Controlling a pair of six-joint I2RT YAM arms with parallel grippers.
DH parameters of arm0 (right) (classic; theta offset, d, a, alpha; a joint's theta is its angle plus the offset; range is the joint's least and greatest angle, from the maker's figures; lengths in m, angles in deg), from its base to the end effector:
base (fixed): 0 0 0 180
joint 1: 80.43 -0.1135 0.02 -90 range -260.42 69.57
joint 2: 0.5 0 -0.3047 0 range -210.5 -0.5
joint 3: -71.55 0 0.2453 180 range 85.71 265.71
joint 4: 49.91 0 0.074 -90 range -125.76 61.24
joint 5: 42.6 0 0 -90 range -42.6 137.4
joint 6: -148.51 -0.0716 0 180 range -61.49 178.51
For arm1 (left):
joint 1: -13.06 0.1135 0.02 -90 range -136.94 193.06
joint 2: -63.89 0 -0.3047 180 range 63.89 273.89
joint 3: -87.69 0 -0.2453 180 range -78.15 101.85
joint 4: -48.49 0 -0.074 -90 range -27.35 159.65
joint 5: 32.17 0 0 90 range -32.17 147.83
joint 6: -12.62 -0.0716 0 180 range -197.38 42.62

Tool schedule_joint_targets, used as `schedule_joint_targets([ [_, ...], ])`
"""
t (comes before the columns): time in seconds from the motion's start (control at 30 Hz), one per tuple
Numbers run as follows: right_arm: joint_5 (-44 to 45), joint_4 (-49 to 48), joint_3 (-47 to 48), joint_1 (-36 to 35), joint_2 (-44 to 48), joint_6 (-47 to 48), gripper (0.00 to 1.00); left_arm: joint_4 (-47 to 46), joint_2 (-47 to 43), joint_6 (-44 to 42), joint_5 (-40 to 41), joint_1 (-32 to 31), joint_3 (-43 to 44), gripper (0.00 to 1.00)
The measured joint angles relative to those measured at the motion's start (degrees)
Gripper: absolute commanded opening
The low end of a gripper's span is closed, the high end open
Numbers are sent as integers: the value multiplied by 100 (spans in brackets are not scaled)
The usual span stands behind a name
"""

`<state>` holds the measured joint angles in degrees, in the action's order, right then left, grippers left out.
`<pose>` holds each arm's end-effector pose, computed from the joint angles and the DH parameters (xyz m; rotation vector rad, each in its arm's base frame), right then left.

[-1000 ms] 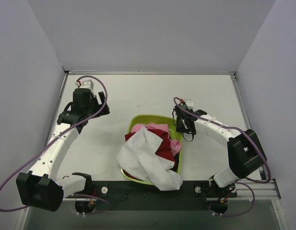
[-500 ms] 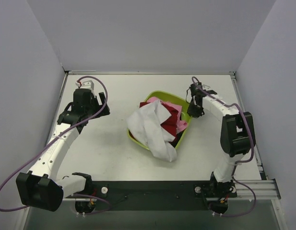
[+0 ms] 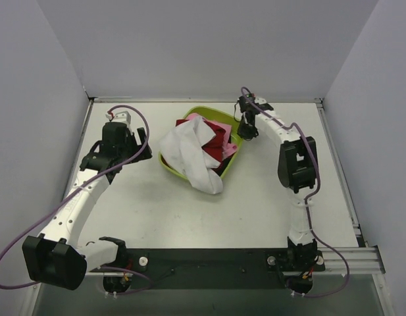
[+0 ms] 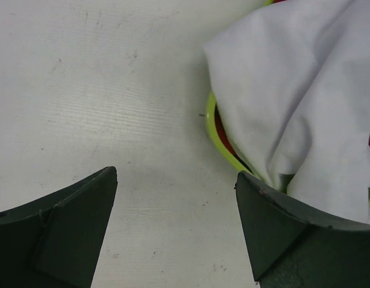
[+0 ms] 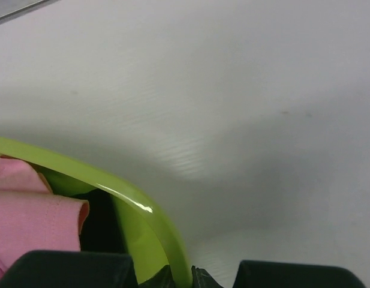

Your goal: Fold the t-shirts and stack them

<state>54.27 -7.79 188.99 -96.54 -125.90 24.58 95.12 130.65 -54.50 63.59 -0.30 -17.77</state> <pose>0.5140 0.1395 0.2166 0.4324 2.4130 0.2432 0.2507 -0.0521 0.3356 -0.2411 2.2418 -0.2277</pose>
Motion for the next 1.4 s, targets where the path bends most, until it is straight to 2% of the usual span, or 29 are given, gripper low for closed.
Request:
schedule_joint_targets([
  [0.27, -369, 59, 1596, -940, -1021, -313, 0, 2, 24, -2, 0, -4, -31, 90],
  [0.3, -481, 50, 1766, -999, -1130, -345, 27, -2, 24, -2, 0, -4, -42, 90],
  [0.37, -649, -17, 2017, -1080, -1303, -385, 58, -2, 24, -2, -9, -4, -57, 90],
  [0.4, -737, -85, 2085, -1102, -1355, -385, 81, -2, 33, -4, -22, -4, -57, 90],
  [0.43, -761, -146, 2111, -1128, -1392, -391, 88, -13, 37, -7, -63, -7, -57, 91],
  [0.53, -800, -262, 2114, -1152, -1397, -310, 98, -28, 57, -17, -219, -17, -57, 91],
  [0.67, -728, -437, 1956, -1110, -1141, -68, 100, -48, 87, -57, -413, -243, 0, 91],
  [0.83, -402, -496, 726, -973, 328, 199, 100, 52, 645, -129, -271, -1165, 702, 91],
  [1.0, 70, -640, -621, -782, 2065, 323, 100, 33, 1637, -164, 74, -2430, 1432, 90],
  [1.1, 341, -629, -1257, -723, 2682, 341, 99, 37, 2328, -229, 264, -2881, 1840, 91],
  [1.23, 492, -568, -2146, -721, 3132, 339, 99, -7, 3220, -341, 446, -3132, 2227, 90],
  [1.4, 553, -417, -2905, -728, 3451, 291, 99, 50, 3845, -503, 627, -3128, 2481, 90],
])
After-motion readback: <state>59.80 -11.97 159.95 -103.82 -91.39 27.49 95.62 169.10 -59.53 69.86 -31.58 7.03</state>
